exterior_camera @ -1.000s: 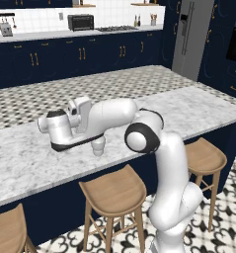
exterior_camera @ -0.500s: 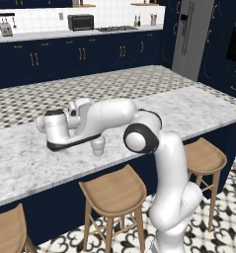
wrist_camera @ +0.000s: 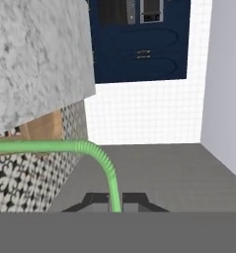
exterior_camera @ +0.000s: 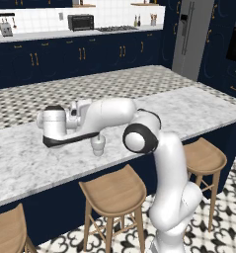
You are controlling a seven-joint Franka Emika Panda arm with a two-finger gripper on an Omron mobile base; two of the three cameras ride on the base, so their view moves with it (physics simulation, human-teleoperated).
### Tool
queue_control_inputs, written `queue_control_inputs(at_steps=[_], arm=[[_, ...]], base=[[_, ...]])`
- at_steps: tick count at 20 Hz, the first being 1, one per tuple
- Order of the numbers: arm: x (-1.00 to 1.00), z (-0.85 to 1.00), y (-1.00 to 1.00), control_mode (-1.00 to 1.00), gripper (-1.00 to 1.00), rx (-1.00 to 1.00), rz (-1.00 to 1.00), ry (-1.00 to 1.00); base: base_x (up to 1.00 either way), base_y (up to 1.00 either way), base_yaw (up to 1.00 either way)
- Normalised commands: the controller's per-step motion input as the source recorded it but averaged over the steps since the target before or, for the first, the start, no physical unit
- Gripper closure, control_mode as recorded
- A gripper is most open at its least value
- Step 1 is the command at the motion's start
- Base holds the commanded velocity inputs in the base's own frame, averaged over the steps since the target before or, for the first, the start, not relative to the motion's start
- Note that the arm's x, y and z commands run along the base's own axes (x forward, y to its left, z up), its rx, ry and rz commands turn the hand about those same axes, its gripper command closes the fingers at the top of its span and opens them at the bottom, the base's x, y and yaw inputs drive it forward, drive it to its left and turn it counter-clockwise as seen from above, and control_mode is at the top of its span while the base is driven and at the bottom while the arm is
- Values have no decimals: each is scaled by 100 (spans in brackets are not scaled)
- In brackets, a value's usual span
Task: Take a straw from the drawer in front and place it inside the glass cup on the dining counter.
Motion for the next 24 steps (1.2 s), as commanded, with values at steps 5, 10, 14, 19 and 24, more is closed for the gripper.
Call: queue_control_inputs(at_steps=[5,10,14,19,24], arm=[[7,-31,0,-100,100,0,-8,5],[30,-28,0,-100,100,0,-5,1],[22,-14,0,-100,100,0,-4,0],[15,0,0,-100,100,0,-4,0],[20,-6,0,-100,100,0,-4,0]], base=[[0,0,0],[0,0,0],[0,0,0],[0,0,0],[0,0,0]])
